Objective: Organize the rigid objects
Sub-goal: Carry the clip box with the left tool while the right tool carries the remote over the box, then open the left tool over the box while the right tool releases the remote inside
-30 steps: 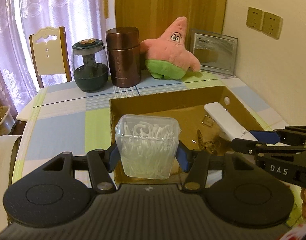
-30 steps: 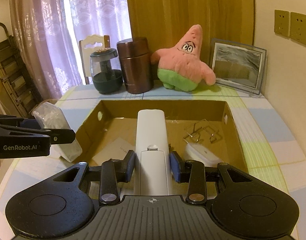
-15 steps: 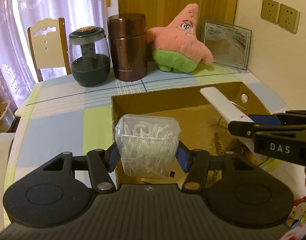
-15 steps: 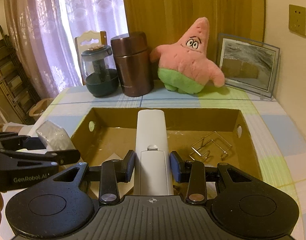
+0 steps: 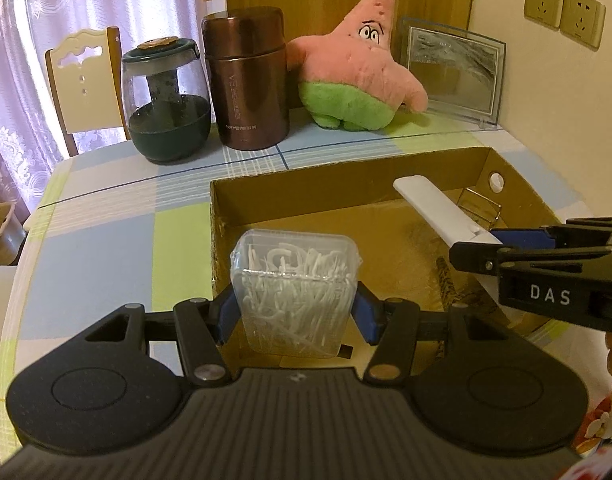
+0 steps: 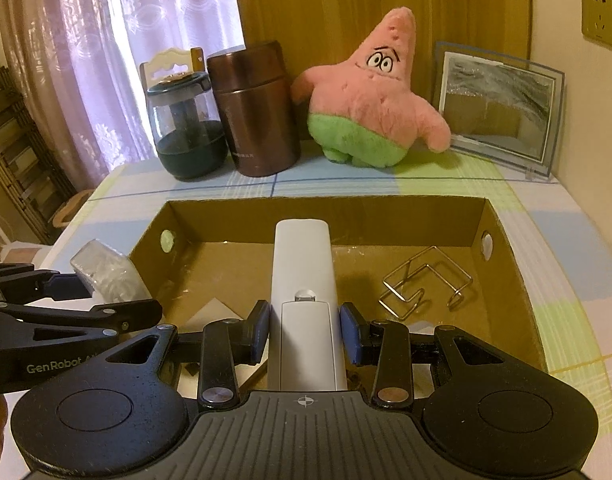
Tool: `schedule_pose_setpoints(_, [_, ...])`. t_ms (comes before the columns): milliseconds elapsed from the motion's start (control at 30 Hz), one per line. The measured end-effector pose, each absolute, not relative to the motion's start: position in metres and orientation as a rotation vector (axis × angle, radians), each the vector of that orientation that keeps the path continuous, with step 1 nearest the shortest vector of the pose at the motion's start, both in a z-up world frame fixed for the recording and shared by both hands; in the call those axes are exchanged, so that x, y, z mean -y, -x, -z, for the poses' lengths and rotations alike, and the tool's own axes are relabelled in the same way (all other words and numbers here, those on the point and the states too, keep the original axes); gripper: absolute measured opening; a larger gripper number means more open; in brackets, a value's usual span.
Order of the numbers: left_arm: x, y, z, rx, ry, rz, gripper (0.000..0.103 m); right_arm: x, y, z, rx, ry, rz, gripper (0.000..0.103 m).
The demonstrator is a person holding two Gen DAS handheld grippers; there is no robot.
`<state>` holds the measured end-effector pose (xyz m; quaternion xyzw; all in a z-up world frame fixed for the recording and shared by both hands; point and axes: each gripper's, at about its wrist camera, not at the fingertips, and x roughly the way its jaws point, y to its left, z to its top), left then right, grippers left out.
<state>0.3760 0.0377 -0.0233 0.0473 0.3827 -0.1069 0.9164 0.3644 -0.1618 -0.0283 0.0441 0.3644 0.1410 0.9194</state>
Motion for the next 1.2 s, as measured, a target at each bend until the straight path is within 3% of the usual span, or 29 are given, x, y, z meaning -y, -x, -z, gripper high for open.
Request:
schedule_pose_setpoints(100, [-0.037,-0.376,0.023,-0.779,-0.107,0.213,0.063,0.163,-0.365,0.029,-0.750,-0.093,-0.289,0.035])
schedule_pose_setpoints(733, [-0.042,-0.366,0.012,-0.748,-0.098,0.206,0.064,0.163,-0.366,0.025,-0.751,-0.110,-0.288,0.035])
schedule_pose_setpoints(767, [-0.042,-0.366,0.012,-0.748,-0.100,0.206,0.064,0.163,-0.366,0.025,-0.750,-0.108,-0.288,0.032])
schedule_pose_setpoints(800, [-0.042,-0.366,0.012,-0.749,-0.100,0.206,0.064,0.162,-0.366,0.025,-0.751,-0.106,-0.290,0.012])
schedule_pose_setpoints(833, [-0.042,-0.366,0.012,-0.749,-0.100,0.207,0.064,0.161,-0.368,0.026,-0.760,-0.101,-0.295,0.009])
schedule_pose_setpoints(1200, [-0.044,-0.357,0.007,-0.735,-0.088,0.198,0.064,0.173,-0.359,0.020,-0.745,-0.121,-0.280,0.009])
